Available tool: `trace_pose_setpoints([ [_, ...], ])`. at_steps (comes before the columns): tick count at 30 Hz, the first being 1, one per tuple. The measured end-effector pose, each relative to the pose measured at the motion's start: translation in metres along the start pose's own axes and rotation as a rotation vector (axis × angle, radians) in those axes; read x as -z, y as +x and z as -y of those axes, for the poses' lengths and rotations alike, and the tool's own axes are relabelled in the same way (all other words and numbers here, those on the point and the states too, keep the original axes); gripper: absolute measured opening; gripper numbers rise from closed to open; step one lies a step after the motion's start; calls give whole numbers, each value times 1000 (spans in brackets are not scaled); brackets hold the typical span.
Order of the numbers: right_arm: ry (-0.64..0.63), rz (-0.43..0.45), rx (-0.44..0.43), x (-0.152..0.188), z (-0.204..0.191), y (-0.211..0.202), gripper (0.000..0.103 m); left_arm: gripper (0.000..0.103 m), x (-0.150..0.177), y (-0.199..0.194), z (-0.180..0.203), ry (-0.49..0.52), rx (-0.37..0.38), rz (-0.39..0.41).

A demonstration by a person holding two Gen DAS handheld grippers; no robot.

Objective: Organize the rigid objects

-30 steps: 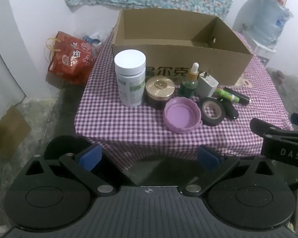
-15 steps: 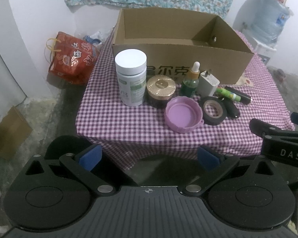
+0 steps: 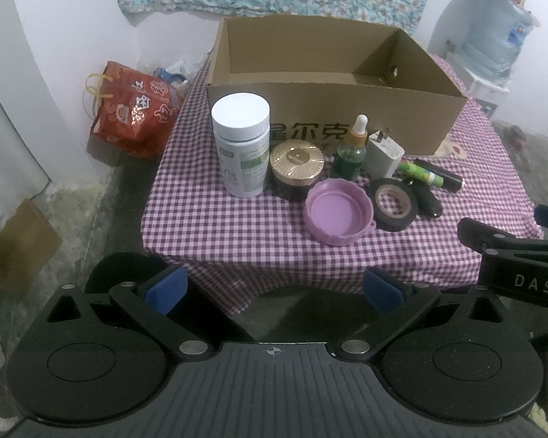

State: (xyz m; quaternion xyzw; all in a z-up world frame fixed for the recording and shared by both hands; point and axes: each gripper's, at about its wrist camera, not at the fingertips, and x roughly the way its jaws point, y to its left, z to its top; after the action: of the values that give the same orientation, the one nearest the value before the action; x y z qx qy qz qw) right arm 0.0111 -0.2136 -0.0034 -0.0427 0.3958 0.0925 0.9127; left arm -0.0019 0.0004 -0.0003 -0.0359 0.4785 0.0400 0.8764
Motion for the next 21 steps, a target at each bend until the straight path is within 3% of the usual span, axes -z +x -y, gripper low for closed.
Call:
trace_pose_setpoints([
  [21,1,-1,-2,0,-1,0,103,103,2,1,0,5,-9,-2],
])
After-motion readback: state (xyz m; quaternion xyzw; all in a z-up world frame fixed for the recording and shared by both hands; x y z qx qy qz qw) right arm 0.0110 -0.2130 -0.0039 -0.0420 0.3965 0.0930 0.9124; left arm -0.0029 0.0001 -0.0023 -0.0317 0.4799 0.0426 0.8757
